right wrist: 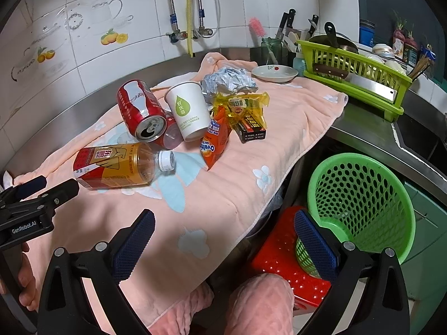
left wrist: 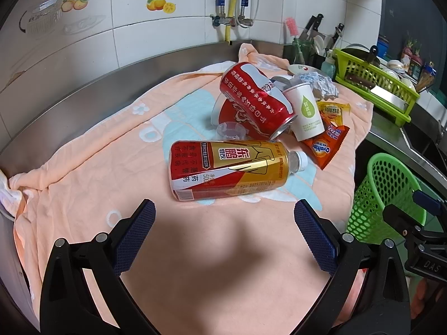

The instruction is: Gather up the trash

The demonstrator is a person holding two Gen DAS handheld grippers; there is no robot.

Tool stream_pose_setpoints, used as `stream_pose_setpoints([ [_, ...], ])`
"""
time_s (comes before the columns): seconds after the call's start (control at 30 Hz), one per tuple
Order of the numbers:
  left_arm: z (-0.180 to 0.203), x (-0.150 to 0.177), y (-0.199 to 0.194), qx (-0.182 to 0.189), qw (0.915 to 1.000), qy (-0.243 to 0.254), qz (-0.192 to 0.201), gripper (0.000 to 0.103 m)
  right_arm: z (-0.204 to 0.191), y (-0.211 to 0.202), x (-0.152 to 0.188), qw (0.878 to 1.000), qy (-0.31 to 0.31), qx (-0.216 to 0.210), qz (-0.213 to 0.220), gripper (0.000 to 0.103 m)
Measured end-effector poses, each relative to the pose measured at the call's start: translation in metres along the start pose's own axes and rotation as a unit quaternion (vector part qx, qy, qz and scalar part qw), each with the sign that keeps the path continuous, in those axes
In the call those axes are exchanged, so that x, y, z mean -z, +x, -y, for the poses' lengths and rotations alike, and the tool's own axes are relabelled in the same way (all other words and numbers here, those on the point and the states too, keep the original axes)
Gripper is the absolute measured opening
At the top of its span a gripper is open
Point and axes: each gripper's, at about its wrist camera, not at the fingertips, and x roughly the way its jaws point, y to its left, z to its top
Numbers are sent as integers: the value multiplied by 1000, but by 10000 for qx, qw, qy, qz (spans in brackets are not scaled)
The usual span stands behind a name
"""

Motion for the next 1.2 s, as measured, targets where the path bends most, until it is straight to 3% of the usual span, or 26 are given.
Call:
stream_pose_setpoints([
  [0.7,-16,-6,5,-88,9999,-104,-38,98,-24,13,-22,9986,-431,-283,86,97],
  [1.0,-39,-9,6,-304,9993,-239,-25,98,-49,26,-56,9926,-982,-667,257,97],
  [1.2,-51,-10,9,-436,9987,-247,-60,98,-78,41,-85,9821,-1623,-894,338,97],
])
